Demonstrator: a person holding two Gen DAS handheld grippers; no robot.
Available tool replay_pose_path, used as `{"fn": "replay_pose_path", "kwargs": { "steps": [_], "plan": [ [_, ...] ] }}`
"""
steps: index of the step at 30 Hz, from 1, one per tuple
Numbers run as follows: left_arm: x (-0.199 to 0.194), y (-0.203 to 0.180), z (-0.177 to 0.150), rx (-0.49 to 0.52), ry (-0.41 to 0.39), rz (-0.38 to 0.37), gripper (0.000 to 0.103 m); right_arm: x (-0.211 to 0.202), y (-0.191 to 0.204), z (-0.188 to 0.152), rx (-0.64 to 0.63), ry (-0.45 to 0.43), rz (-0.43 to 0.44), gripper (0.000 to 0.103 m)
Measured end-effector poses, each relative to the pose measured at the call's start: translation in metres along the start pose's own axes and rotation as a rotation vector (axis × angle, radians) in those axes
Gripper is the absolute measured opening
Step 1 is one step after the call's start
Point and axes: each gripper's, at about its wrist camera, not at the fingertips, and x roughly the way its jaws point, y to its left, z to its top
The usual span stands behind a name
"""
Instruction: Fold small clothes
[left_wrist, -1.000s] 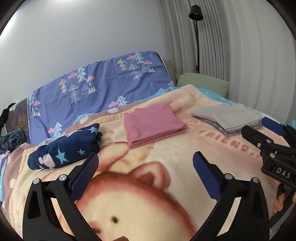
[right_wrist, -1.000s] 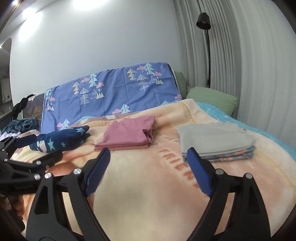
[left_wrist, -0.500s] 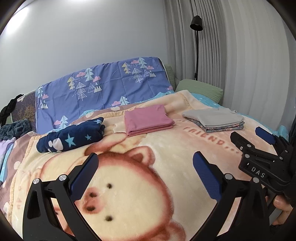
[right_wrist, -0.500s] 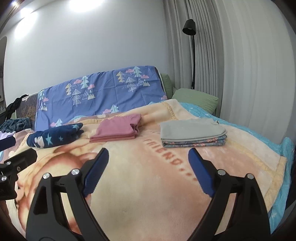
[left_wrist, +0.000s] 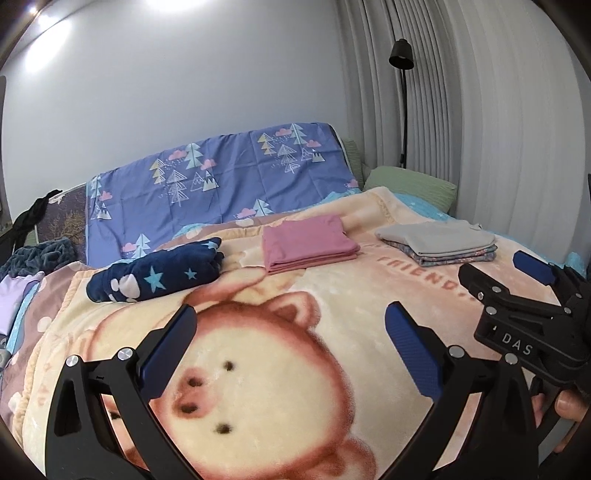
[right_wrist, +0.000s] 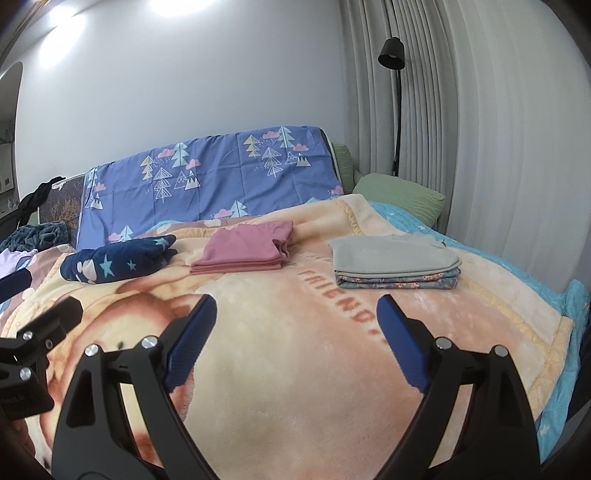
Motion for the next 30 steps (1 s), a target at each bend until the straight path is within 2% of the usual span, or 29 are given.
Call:
{"fn": "replay_pose_path", "kwargs": {
  "steps": [10, 30],
  "plan": [
    [0.008, 0.002, -0.005, 0.002, 0.041, -0.053, 0.102, 0.006, -0.002, -0.002, -0.002, 0.019, -0.019, 0.090],
    [0.020, 0.000, -0.014, 0.041, 0.095, -0.070, 0.102, 0.018, -0.007, -0.004, 0.032, 0.061, -0.014, 0.090]
  ]
}}
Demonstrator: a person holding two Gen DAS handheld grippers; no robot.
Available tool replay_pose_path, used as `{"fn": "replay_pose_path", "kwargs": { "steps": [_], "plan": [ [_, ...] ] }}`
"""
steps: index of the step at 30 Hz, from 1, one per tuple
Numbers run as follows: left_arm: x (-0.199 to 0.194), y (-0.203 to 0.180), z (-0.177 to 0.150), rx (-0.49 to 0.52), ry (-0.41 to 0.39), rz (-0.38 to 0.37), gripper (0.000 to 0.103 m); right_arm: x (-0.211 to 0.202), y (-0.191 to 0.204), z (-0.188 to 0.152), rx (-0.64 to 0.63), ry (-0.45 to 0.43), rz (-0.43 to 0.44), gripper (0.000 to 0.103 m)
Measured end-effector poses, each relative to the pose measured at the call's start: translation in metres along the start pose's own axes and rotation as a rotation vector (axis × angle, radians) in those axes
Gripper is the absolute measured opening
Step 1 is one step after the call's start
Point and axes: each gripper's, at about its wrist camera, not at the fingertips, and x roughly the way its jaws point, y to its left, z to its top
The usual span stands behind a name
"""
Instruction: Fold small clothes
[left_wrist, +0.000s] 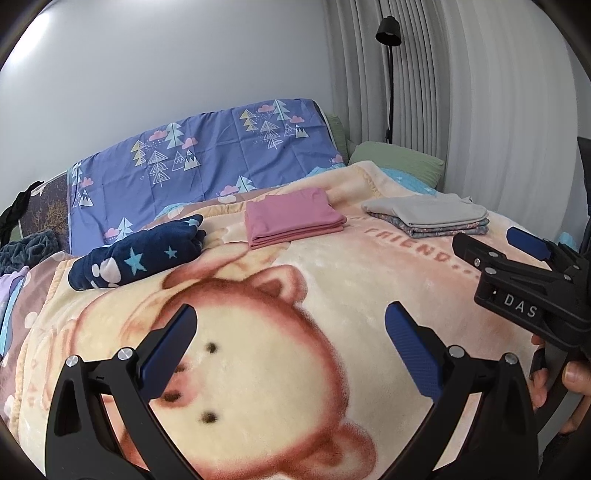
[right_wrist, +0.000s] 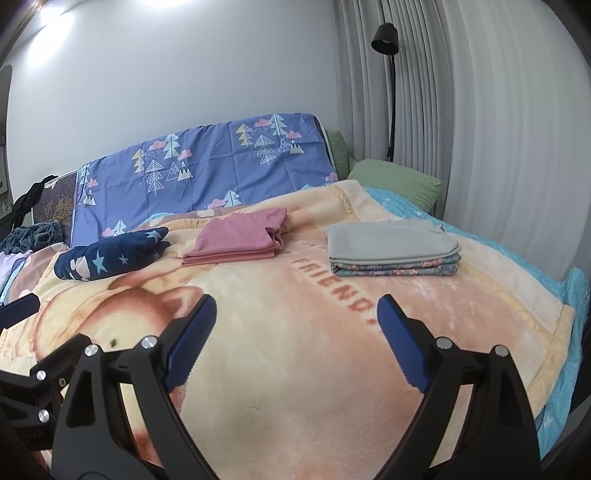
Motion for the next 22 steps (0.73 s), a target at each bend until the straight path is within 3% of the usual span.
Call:
{"fn": "replay_pose_path", "kwargs": {
  "steps": [22],
  "plan": [
    [0.014, 0.001, 0.001, -0.006, 0.045, 0.000, 0.102, 0.014, -0.001, 0.002, 0.002, 0.024, -0.018, 0.093]
  ]
}}
